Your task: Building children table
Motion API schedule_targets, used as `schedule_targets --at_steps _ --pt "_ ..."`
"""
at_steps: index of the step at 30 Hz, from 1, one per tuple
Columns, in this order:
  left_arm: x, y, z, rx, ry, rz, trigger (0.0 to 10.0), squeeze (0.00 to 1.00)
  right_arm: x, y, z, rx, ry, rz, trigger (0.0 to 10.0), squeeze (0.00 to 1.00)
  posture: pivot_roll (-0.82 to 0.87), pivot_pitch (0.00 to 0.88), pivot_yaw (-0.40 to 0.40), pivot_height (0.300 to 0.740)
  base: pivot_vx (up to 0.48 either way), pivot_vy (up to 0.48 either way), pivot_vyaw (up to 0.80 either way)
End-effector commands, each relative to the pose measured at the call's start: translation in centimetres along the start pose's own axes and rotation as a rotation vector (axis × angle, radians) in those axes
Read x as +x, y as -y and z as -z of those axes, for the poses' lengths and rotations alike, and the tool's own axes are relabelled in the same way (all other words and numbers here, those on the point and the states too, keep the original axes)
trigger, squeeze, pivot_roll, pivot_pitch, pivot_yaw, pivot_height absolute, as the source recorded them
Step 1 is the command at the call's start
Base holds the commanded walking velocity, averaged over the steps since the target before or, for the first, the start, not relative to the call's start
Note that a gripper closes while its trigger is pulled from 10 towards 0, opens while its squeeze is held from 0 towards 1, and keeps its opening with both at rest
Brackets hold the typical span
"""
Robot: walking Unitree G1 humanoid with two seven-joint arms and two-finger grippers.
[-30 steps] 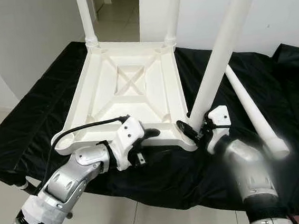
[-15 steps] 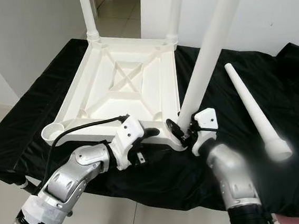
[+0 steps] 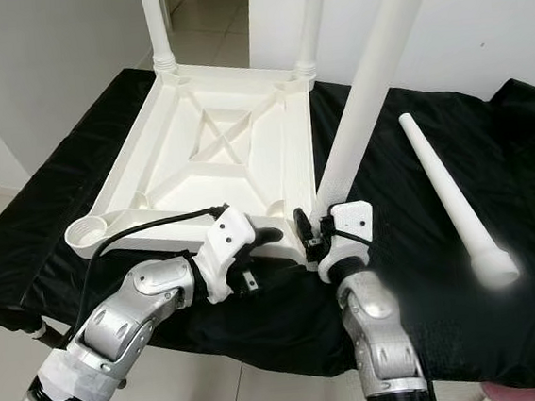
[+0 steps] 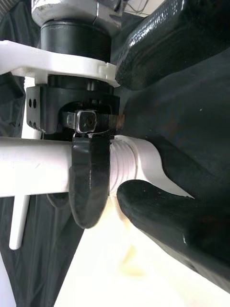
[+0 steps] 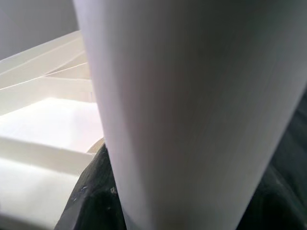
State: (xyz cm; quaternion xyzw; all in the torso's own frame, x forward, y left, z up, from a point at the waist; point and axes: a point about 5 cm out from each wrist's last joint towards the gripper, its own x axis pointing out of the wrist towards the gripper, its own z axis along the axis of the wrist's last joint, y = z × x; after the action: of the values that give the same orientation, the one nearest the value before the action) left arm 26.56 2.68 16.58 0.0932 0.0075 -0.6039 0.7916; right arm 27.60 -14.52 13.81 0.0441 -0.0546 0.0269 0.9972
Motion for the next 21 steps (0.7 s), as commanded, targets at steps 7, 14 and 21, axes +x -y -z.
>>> schedule_targets --at_steps 7,14,21 --pt "-0.08 0.1 0.31 0.006 -0.015 0.019 10.0 0.0 -0.75 0.23 1.7 0.044 -0.075 0.268 10.0 0.0 -0.01 0.059 -0.057 0.74 0.0 0.0 0.0" --pt "-0.07 0.0 0.33 0.008 -0.015 0.02 10.0 0.0 -0.94 0.59 1.29 0.007 -0.061 0.319 10.0 0.0 -0.02 0.053 -0.053 0.74 0.0 0.0 0.0" --pt "-0.02 -0.07 0.27 0.011 -0.014 0.022 10.0 0.0 -0.82 0.67 1.01 0.001 -0.039 0.313 10.0 0.0 -0.02 0.05 -0.052 0.74 0.0 0.0 0.0"
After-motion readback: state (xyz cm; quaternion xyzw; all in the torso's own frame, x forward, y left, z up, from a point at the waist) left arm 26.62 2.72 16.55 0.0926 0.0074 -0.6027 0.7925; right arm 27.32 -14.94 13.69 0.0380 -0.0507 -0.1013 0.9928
